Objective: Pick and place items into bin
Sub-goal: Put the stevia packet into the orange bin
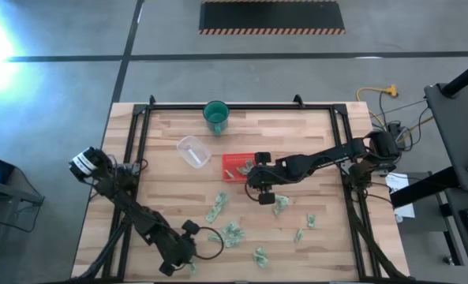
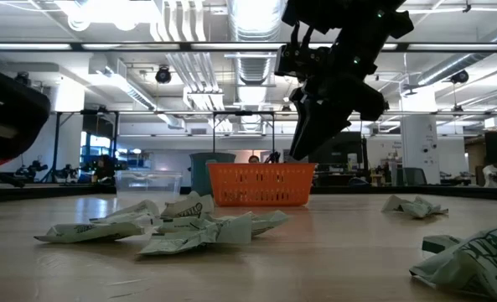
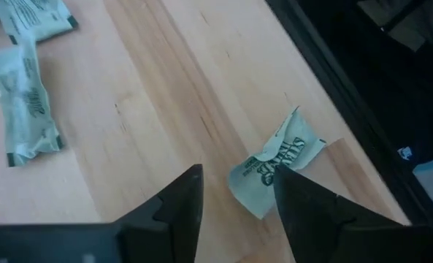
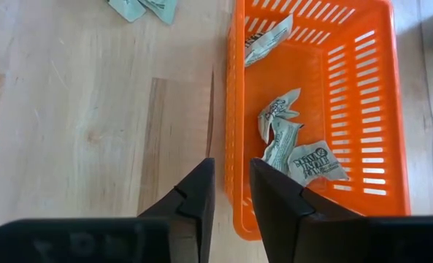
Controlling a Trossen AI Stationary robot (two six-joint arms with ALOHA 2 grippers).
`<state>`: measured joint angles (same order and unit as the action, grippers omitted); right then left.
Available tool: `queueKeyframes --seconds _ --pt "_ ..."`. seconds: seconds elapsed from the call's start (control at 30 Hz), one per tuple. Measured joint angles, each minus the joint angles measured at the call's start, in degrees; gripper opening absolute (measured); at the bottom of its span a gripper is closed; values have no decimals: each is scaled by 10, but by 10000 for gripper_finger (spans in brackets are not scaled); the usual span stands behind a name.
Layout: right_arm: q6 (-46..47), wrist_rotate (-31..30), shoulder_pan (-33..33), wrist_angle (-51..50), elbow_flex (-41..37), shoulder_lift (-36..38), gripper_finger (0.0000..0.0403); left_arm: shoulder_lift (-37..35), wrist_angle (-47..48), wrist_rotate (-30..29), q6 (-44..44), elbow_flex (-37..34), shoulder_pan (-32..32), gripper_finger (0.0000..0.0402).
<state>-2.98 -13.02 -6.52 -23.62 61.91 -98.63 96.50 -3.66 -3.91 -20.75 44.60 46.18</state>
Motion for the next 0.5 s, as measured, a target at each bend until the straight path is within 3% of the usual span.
queueKeyframes --seconds 0.2,0.5 --pt "0 0 0 0 0 0 77 33 -28 23 1 5 -10 150" --pt "0 0 0 0 -1 0 74 22 -23 34 17 4 -12 137"
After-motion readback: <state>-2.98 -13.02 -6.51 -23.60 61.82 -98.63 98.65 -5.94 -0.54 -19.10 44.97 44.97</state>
